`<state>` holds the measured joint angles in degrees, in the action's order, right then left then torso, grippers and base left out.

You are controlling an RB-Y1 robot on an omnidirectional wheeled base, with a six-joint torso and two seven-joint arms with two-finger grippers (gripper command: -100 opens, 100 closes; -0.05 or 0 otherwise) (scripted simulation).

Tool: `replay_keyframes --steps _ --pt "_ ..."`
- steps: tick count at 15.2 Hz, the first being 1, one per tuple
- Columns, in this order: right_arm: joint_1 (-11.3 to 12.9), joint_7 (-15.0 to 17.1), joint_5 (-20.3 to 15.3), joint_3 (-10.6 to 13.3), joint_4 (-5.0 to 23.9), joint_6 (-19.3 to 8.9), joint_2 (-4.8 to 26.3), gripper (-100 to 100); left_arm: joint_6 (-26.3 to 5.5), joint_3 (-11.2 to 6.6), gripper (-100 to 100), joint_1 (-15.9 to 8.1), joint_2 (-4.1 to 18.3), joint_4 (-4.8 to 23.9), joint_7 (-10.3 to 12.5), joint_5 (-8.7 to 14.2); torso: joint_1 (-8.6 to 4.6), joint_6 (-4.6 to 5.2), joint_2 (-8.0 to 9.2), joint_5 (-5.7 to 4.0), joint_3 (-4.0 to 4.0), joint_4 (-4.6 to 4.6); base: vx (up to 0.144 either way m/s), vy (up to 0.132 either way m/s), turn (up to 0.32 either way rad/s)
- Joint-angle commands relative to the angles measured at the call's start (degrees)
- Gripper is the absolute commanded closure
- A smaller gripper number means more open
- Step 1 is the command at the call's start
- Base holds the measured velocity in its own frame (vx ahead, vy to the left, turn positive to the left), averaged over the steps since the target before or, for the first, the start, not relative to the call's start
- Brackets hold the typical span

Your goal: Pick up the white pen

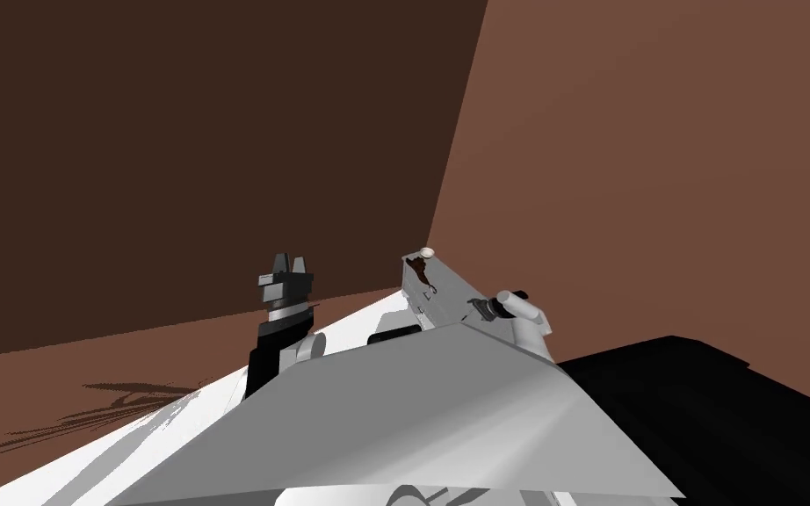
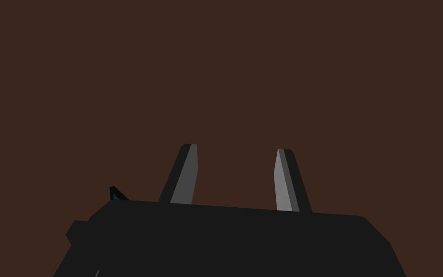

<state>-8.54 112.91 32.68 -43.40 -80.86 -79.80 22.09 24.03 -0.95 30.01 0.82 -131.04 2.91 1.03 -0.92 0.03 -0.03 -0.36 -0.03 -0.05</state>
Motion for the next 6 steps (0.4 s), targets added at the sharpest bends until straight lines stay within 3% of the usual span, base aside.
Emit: replay_keyframes --steps 1,3,4,5,6 --pt "0.0 -1.0 -0.8 0.1 1.2 1.8 -0.2 -100 0.0 0.0 0 0.0 0.0 0.0 0.0 0.0 0.0 0.0 0.0 0.0 0.0 0.0 0.057 0.042 -0.035" --pt "0.1 -0.8 -0.7 0.1 1.3 1.5 -0.1 -100 0.0 0.01 0 0.0 0.0 0.0 0.0 0.0 0.37 -0.02 -0.47 0.09 -0.27 -0.11 0.065 0.061 -0.02" --pt "0.0 -0.1 0.1 0.0 0.1 0.2 0.1 100 0.0 0.01 0 0.0 0.0 0.0 0.0 0.0 0.39 -0.03 -0.5 0.11 -0.3 -0.12 -0.004 -0.003 0.021" --pt "0.0 0.1 0.3 -0.1 -0.3 -0.4 0.2 100 0.0 0.01 0 0.0 0.0 0.0 0.0 0.0 0.28 -0.03 -0.42 0.1 -0.26 -0.11 -0.041 -0.032 0.045" --pt "0.1 -0.4 -0.1 0.0 0.6 0.8 0.0 100 0.0 0.0 0 0.0 0.0 0.0 0.0 0.0 0.17 -0.03 -0.3 0.08 -0.2 -0.09 -0.03 -0.023 0.021"
